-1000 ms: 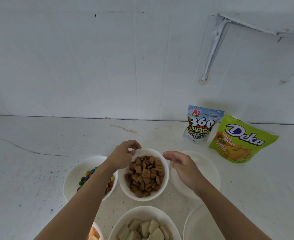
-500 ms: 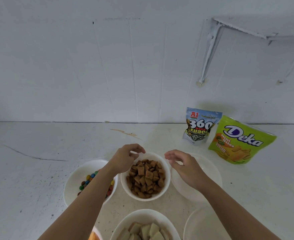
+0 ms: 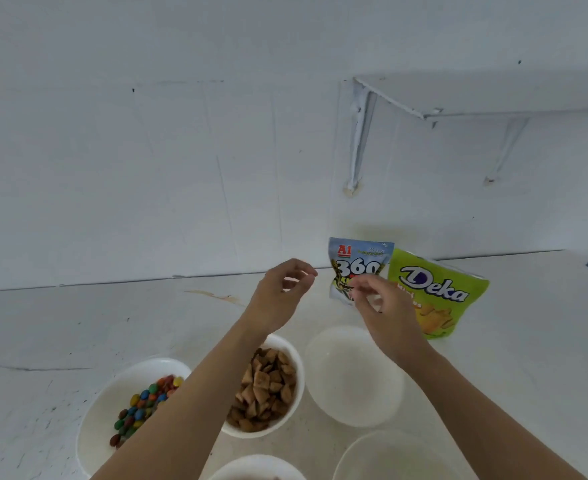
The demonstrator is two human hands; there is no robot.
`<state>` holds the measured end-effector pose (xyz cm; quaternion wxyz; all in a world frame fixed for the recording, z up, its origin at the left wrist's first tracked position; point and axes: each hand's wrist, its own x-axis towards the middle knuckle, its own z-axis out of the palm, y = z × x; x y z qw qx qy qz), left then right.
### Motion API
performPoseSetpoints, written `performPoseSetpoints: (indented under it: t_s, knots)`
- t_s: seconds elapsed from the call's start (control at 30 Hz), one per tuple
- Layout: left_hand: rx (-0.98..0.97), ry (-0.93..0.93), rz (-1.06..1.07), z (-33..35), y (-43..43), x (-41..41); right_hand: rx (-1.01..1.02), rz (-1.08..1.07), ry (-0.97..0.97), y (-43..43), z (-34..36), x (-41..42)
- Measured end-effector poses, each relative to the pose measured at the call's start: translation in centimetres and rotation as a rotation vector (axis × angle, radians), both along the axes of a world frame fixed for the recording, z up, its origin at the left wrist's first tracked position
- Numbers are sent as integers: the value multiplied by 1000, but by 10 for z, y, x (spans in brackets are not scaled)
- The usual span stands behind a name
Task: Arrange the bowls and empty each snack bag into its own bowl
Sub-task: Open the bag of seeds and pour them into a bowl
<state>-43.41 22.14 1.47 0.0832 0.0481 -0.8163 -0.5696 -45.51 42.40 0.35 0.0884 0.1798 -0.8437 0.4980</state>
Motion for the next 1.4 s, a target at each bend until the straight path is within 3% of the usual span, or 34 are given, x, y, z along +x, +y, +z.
performPoseSetpoints:
  t_s: [0.1, 0.17, 0.37, 0.5, 0.6, 0.73, 0.97, 1.2, 1.4]
  knots:
    - [56, 6, 47, 5, 24, -26, 181, -59, 229, 7, 19, -25]
    - [85, -46, 93, 7, 34, -42, 379, -77, 279, 9, 32, -46]
    - [129, -189, 127, 19, 48, -74, 769, -25, 142, 9, 55, -93]
    - [148, -254, 104, 16, 49, -85, 859, 13, 5, 5, 53, -107]
    - [178, -249, 113, 11, 44, -87, 887, 9, 47, 2, 45, -110]
    - [180, -185, 140, 10, 34, -83, 816, 16, 162, -1, 41, -107]
    - [51, 67, 203, 54, 14, -49, 482, 59, 387, -15, 62, -94]
    - [22, 275, 350, 101, -36, 34, -34, 220, 299, -73, 91, -43]
    - [-103, 256, 480, 119, -93, 131, -84, 418, 295, -143, 103, 24]
